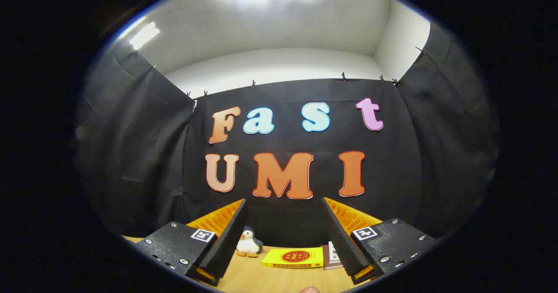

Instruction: Open the storage box then place both shoes into the box .Put the left shoe in first, then the right shoe, with the right side of both shoes facing outward in a uniform manner.

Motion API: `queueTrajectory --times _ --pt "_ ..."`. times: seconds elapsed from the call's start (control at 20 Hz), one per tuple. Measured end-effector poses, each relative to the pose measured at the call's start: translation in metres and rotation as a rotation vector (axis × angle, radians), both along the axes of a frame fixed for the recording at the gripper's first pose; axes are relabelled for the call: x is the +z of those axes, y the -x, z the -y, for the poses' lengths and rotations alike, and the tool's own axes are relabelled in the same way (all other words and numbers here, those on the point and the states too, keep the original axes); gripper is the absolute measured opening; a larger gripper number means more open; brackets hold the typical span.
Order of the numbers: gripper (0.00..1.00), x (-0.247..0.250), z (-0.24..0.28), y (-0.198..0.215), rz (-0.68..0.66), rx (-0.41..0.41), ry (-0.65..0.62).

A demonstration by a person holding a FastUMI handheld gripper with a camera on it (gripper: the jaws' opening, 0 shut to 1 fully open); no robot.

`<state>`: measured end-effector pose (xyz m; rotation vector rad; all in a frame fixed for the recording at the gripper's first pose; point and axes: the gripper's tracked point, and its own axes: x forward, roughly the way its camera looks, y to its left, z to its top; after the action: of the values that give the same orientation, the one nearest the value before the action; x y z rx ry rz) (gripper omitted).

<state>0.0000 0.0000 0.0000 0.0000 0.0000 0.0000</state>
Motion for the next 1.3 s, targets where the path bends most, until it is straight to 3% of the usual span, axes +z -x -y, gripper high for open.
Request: queueTrajectory --times 0.2,0.65,0.95,1.1,1.3 --pt "0.98 0.011 -0.008 0.002 0.022 0.021 0.004" --pt "0.99 -0.013 -0.035 0.014 -0.074 0.101 -0.046" --pt "0.99 -0.072 -0.072 0.025 -0.325 0.198 -0.209" --pt "0.98 -0.087 -0.074 0.031 -0.385 0.192 -0.224" --pt "0.97 -0.073 -0.048 0.027 -0.304 0.123 -0.143"
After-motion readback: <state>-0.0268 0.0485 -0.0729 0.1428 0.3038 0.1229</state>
